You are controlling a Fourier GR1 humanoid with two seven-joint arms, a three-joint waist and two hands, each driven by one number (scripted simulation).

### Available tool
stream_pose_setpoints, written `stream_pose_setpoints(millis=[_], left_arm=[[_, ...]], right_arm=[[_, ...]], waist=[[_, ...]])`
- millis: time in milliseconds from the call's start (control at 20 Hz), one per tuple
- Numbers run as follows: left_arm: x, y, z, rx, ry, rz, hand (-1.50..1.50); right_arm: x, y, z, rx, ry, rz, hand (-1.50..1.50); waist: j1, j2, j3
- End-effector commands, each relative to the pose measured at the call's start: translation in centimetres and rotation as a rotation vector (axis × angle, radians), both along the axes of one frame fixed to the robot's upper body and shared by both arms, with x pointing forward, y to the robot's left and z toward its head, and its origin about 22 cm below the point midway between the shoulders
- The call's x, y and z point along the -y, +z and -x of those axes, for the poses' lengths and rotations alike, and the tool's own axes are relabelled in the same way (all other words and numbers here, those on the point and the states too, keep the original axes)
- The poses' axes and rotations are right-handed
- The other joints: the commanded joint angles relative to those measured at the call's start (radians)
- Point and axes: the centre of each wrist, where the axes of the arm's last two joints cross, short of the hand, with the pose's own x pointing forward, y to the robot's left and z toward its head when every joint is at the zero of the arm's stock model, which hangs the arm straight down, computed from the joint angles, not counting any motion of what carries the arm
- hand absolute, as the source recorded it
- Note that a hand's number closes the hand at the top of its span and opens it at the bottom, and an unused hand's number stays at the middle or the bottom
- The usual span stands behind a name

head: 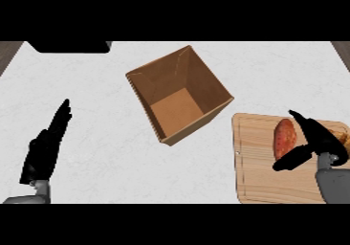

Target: Pick the sweet potato from the cutting board and place it in the cardboard box

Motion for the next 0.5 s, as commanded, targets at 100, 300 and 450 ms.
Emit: stream_pose_setpoints(millis=[100,300,450], left_arm=[[0.8,-1.6,-0.5,0.007,0.007,-0.004,0.00],[-1.7,-0.2,0.1,0.004,0.010,-0.004,0.00],[-0.6,-1.0,1.3,-0.007,0.004,0.000,0.00]], right_arm=[[-1.8,-0.5,-1.5,-0.010,-0.001,-0.056,1.50],[-0.8,-1.0,0.5,0.107,0.017,0.099,1.50],[-0.1,0.9,0.7,0.138,0.009,0.172,1.50]], waist=[[0.000,0.002,0.002],[0.000,0.001,0.003],[-0.001,0.001,0.002]])
